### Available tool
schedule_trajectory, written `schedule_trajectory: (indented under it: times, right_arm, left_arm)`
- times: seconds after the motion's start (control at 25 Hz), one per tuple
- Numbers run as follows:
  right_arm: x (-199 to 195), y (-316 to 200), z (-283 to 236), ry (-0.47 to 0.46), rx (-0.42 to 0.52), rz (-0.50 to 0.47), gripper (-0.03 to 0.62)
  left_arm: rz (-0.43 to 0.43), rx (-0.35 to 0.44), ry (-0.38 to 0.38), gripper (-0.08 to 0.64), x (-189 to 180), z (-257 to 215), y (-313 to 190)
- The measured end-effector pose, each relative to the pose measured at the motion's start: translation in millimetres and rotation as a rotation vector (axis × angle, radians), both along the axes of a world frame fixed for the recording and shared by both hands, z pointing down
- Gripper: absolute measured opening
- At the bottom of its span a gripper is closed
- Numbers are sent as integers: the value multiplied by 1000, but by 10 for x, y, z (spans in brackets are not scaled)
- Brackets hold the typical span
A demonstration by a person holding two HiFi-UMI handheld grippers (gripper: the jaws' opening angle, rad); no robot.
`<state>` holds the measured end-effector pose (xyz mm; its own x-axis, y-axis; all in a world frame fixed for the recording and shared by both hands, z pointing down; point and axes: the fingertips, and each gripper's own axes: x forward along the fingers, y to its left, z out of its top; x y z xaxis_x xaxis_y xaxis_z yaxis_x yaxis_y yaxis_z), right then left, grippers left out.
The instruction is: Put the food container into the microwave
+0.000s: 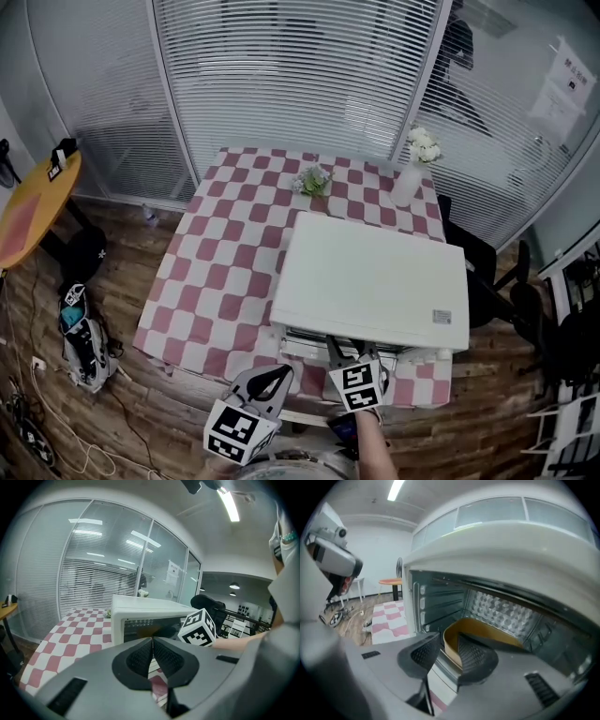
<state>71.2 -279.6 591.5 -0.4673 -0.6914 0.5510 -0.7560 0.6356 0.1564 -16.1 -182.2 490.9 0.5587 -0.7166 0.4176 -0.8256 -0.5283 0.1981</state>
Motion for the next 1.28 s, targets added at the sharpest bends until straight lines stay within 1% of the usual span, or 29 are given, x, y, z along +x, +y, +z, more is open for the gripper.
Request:
schedule_trajectory:
  times: [0.08, 0.2, 0.56, 0.72, 0.84, 0.92, 1.12, 1.28]
  right_arm:
    - [41, 6, -17, -89, -18, 35, 112]
    - [142, 27, -45, -165, -36, 84, 121]
    - [448, 221, -54, -224, -58, 154, 132]
    - [524, 367, -92, -257, -70, 156, 77]
    - [505, 492, -167, -294, -69, 139, 20]
    - [454, 576, -246, -322, -66, 114, 4]
    - [270, 796, -502, -413, -62, 18, -6]
    - [116, 934, -715, -442, -31, -68, -6]
  left_arm:
    - [5, 2, -1, 17, 18, -2, -2]
    - [13, 10, -6, 17, 50, -6, -3]
    - [68, 18, -12, 17, 239, 3, 32]
    - [93, 19, -16, 17, 337, 2, 28]
    - [119, 24, -14, 17, 412, -5, 39]
    - [134, 27, -14, 17, 459, -19, 45]
    - [163, 44, -13, 17, 562, -68, 64]
    - [169, 60, -2, 17, 587, -125, 69]
